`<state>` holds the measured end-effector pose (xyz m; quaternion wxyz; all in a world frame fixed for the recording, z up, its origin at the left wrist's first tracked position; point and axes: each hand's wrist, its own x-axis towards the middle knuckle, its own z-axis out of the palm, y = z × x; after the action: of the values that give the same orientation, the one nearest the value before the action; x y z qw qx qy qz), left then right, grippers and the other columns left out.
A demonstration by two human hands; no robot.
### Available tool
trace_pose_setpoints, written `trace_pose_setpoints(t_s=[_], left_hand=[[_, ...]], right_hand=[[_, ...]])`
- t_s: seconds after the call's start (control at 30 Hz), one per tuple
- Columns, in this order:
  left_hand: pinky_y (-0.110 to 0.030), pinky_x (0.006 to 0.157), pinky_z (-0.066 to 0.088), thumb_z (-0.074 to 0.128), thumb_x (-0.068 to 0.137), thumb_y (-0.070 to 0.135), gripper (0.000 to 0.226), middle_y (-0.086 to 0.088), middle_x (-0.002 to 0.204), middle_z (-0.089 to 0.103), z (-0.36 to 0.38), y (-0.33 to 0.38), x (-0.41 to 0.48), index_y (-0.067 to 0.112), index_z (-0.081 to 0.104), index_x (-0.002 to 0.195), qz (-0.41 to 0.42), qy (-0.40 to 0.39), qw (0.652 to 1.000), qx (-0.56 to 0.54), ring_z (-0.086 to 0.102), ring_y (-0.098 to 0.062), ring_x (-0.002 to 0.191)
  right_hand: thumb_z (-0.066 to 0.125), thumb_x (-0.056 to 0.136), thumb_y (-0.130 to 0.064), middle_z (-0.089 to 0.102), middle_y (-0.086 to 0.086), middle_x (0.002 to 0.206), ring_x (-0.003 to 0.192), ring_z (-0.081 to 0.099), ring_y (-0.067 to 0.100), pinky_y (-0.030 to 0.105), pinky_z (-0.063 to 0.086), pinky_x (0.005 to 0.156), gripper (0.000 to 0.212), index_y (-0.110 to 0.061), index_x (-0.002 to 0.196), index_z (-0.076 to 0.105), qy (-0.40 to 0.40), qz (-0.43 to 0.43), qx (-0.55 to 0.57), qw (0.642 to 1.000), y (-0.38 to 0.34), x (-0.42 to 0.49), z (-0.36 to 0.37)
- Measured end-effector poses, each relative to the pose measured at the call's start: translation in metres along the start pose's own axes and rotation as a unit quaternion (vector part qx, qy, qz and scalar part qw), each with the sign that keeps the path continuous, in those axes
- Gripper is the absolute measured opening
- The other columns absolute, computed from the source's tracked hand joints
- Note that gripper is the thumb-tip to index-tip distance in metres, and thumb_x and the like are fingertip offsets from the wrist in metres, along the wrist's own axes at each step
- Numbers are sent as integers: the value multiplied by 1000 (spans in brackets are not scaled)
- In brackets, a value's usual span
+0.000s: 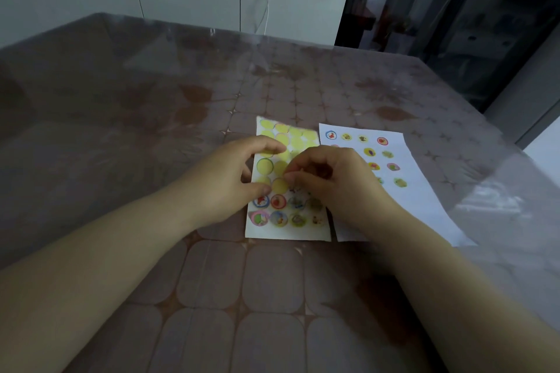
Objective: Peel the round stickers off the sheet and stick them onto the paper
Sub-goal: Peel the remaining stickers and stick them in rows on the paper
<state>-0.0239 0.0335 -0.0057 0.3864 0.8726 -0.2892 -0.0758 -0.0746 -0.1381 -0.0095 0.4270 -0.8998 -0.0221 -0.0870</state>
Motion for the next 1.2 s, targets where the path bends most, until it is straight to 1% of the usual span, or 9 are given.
trace_pose_setpoints(t_s=[0.13,0.33,0.57,0.77,0.83,0.9,0.97,1.07,1.2], left_hand=[[-7,55,36,68,80,15,47,15,79,53,1,-2,2,44,54,114,10,-3,1000,9,51,-8,63],[-31,81,50,63,76,1,57,18,100,49,4,-5,4,33,56,123,17,-5,1000,-3,57,-16,84],[-36,93,49,62,76,-6,60,7,124,53,5,-10,7,26,56,126,2,-16,998,-62,59,-13,106],[-6,52,34,67,80,11,64,12,71,41,0,-3,4,33,41,135,-1,-18,1000,16,45,1,53],[-5,58,36,67,81,17,78,12,93,52,0,-4,4,35,25,143,-6,-14,1000,10,49,0,65],[-16,89,40,68,80,23,96,4,141,37,-1,-5,4,36,-1,146,-17,5,1000,-5,52,-10,109],[-42,115,19,65,82,28,100,5,156,3,-3,-3,1,38,-14,144,-2,14,997,78,11,-19,143],[-48,115,-12,50,90,22,69,19,155,-4,-2,-1,0,40,11,144,58,-53,969,232,-14,-9,143],[-51,111,-19,35,96,23,47,27,151,16,3,-3,1,43,29,138,45,-119,954,270,-12,-5,143]], right_hand=[[67,80,-23,58,-18,54,53,50,-2,7,36,53,12,-31,71,66,-29,3,9,1000,0,0,-4],[63,83,-30,70,-7,73,67,61,10,34,51,67,9,-29,86,71,-25,-66,-154,986,-4,-3,5],[58,86,-33,68,-5,62,61,63,12,34,52,64,12,-26,86,67,10,-87,-167,982,-7,-4,7],[69,80,-18,67,-9,67,62,59,2,13,46,60,5,-22,79,72,-38,-15,-30,999,-7,-4,1],[71,77,-16,70,-5,72,65,63,5,17,50,63,6,-22,77,72,-39,3,-9,999,-7,-5,0],[73,76,-15,70,-7,71,66,64,4,19,53,64,12,-27,72,71,-34,7,-7,999,-6,-5,1],[73,75,-13,68,-9,67,63,63,2,18,52,63,18,-30,69,68,-26,4,-17,1000,-6,-5,3],[71,74,-10,65,-9,68,59,57,2,16,48,59,24,-31,75,60,-19,-9,-30,999,-9,-5,6],[71,75,-12,66,-12,69,61,57,-1,12,46,62,32,-34,95,59,3,-9,-59,998,-13,-5,-7]])
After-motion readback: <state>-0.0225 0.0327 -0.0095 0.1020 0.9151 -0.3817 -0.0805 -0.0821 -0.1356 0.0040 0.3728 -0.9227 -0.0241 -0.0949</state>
